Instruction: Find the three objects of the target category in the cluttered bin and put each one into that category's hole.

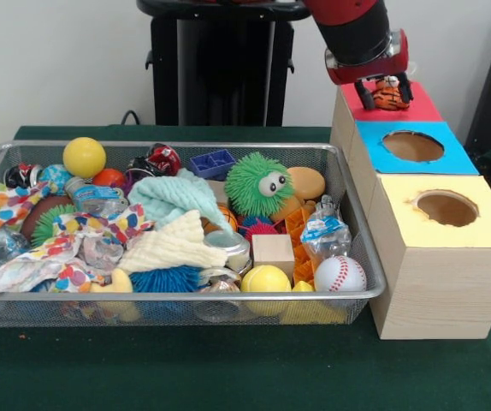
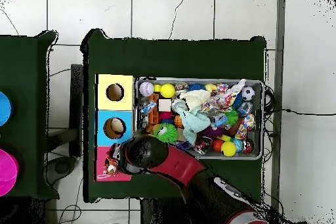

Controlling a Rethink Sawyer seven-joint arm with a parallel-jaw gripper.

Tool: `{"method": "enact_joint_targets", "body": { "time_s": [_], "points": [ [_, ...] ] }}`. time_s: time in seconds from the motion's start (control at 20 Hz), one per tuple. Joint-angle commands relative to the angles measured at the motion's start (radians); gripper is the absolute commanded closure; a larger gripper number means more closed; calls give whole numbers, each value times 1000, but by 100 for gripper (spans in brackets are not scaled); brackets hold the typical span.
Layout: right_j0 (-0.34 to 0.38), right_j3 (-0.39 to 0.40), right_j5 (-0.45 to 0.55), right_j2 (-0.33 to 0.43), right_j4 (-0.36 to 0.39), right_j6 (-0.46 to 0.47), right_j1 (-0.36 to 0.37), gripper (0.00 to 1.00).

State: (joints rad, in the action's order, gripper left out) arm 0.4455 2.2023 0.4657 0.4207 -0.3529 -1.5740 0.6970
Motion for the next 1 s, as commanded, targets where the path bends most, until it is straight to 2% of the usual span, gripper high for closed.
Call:
{"method": "enact_joint_targets", "body": {
  "time_s": [0.05,0.2,0.8,1.0],
  "points": [
    [-21,-162,55,-29,48,-94,-23,0],
    [-40,-184,123,-59,72,-107,-13,0],
    [-50,-207,155,-78,108,-122,1,0],
    [-59,-228,208,-94,121,-130,13,0]
  ]
}}
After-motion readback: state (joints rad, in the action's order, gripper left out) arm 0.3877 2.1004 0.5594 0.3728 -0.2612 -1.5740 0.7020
